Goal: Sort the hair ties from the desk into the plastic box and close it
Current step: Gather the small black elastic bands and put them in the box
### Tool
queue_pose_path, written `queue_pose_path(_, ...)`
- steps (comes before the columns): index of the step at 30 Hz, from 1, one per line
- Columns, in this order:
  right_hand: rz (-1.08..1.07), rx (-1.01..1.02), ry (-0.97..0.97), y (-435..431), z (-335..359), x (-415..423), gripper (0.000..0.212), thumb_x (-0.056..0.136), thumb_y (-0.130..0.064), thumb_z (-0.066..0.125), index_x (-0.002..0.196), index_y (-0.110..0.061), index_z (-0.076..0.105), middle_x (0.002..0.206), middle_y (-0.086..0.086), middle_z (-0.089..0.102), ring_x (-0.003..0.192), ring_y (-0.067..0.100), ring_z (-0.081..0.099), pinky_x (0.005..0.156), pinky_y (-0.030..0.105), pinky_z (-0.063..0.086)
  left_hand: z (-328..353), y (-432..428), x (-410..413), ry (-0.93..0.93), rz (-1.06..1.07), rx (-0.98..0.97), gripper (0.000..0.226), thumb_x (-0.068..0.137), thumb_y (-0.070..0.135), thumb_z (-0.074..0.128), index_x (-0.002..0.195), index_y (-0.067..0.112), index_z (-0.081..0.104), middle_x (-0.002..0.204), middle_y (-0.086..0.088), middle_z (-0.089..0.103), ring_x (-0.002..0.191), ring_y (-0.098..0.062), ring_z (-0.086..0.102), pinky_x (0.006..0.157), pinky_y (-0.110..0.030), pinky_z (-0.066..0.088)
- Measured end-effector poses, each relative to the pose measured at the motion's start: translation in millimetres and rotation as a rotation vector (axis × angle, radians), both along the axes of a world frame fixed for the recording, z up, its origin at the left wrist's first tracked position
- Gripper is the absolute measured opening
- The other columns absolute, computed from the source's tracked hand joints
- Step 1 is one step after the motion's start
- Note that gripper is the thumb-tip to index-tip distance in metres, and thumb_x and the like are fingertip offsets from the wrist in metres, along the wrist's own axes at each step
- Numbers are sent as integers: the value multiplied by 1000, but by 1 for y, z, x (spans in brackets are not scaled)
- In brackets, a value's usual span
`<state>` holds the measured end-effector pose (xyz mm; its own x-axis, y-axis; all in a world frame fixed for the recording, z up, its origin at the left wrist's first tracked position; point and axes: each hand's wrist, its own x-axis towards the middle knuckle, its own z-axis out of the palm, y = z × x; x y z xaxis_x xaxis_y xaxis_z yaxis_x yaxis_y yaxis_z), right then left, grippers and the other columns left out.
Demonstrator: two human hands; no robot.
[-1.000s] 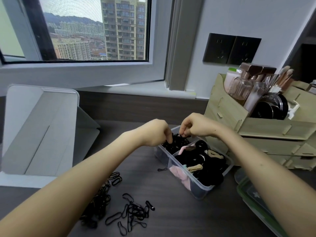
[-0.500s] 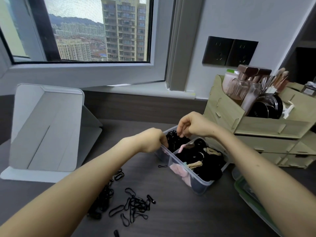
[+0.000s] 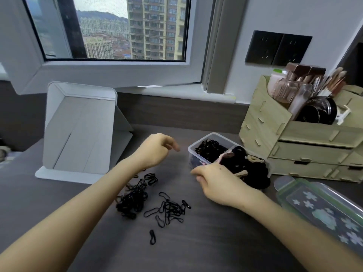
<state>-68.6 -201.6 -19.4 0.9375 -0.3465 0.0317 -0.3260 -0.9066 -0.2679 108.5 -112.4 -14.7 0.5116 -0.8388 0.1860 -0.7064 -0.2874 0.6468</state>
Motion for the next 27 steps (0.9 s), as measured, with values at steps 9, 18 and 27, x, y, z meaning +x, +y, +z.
queue_pose_path(9,-147,-75,29,20,-50,13,45,77,0,52,122,-4,47,126,14,51,119,28,42,100,35,37,-62,64,6,-260,100,458,44,98,35,29,141,27,33,156,-9,18,144,-33,13,118,-44,12)
queue_pose_path(18,-83,49,-300,39,-59,9,47,79,9,46,120,-9,59,120,5,62,117,20,50,99,21,32,-71,85,-19,96,-229,80,34,97,16,42,129,19,53,145,5,42,134,5,22,109,-10,12)
queue_pose_path(27,-151,-89,-80,23,-63,7,54,80,3,48,133,-6,43,141,12,44,131,24,33,110,28,22,-60,76,-15,209,-124,15,26,93,20,51,115,22,65,140,3,49,137,-6,30,110,-22,20)
